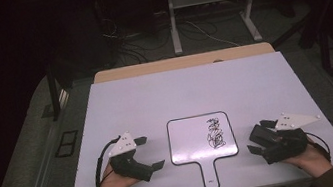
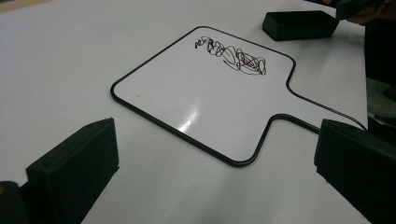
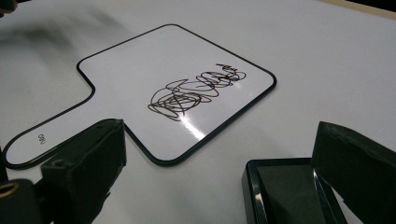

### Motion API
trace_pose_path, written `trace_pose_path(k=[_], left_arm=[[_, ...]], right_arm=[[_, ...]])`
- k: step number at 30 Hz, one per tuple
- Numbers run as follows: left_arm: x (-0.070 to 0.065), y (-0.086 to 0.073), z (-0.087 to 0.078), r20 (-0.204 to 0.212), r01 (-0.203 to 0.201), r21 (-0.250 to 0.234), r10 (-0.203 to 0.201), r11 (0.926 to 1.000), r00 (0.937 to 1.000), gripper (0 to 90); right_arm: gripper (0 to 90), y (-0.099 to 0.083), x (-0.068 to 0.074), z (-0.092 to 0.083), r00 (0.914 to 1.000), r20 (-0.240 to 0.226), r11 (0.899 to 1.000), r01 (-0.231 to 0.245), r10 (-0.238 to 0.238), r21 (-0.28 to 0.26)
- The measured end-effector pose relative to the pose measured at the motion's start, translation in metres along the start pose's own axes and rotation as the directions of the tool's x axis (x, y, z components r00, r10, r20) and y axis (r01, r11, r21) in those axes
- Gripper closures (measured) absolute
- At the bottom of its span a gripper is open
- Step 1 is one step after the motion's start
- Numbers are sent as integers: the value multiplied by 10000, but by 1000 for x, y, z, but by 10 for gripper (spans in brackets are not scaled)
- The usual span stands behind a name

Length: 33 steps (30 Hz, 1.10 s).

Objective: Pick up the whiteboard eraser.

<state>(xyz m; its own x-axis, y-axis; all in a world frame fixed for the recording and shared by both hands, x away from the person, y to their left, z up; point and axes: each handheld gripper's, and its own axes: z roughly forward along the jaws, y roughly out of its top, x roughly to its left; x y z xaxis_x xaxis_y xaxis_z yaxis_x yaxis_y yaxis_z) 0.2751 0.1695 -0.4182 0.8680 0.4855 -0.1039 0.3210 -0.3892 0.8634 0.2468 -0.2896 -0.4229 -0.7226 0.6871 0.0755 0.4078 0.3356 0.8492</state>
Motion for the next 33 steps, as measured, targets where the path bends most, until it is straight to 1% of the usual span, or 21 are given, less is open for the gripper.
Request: trace_pose_path(k=[6, 10, 13, 15, 16, 20, 22, 24, 27, 28, 30, 33], left_arm=[[0, 0, 1, 34, -42, 66, 42, 10000, 10000, 0], [-1, 0, 2, 29, -8, 37, 8, 10000, 10000, 0], [0, 0, 2, 47, 42, 2, -42, 10000, 10000, 0], [0, -1, 1, 50, 64, -17, -64, 10000, 10000, 0], [0, -1, 1, 71, 11, 25, -11, 10000, 10000, 0], [-2, -2, 0, 78, 18, 67, -19, 10000, 10000, 0], [-2, -2, 0, 34, -35, 122, 34, 9999, 10000, 0], [-1, -3, 0, 52, 25, 119, -25, 9999, 10000, 0], [-1, -3, 0, 55, 37, 106, -38, 9999, 10000, 0], [-1, -3, 1, 24, 38, 111, -38, 9999, 10000, 0], [-1, -3, 1, 25, 46, 112, -46, 9999, 10000, 0], [-1, -3, 0, 20, 51, 85, -51, 10000, 10000, 0]], right_arm=[[20, 0, -1, 1, 10000, -51, 10000, 3, -2, 47], [20, 1, -2, 1, 10000, -13, 9999, 34, -34, 103], [20, 2, -5, 0, 10000, -59, 10000, -3, 3, 33], [20, 3, -7, 0, 10000, -52, 10000, 59, -59, 68], [20, 3, -8, 0, 10000, -94, 10000, 36, -35, 90], [21, 5, -10, 0, 9996, -277, 9999, 10, -5, 162], [21, 6, -10, 0, 9994, -343, 9999, -14, 18, 120], [21, 7, -11, -1, 9995, -330, 9999, 26, -21, 154], [21, 9, -14, -2, 9995, -321, 10000, 41, -41, -18], [21, 10, -15, -2, 9994, -344, 10000, -42, 39, -66], [21, 11, -17, -3, 9996, -293, 9999, -42, 39, -125], [21, 11, -21, -4, 9996, -268, 10000, -84, 83, -28]])
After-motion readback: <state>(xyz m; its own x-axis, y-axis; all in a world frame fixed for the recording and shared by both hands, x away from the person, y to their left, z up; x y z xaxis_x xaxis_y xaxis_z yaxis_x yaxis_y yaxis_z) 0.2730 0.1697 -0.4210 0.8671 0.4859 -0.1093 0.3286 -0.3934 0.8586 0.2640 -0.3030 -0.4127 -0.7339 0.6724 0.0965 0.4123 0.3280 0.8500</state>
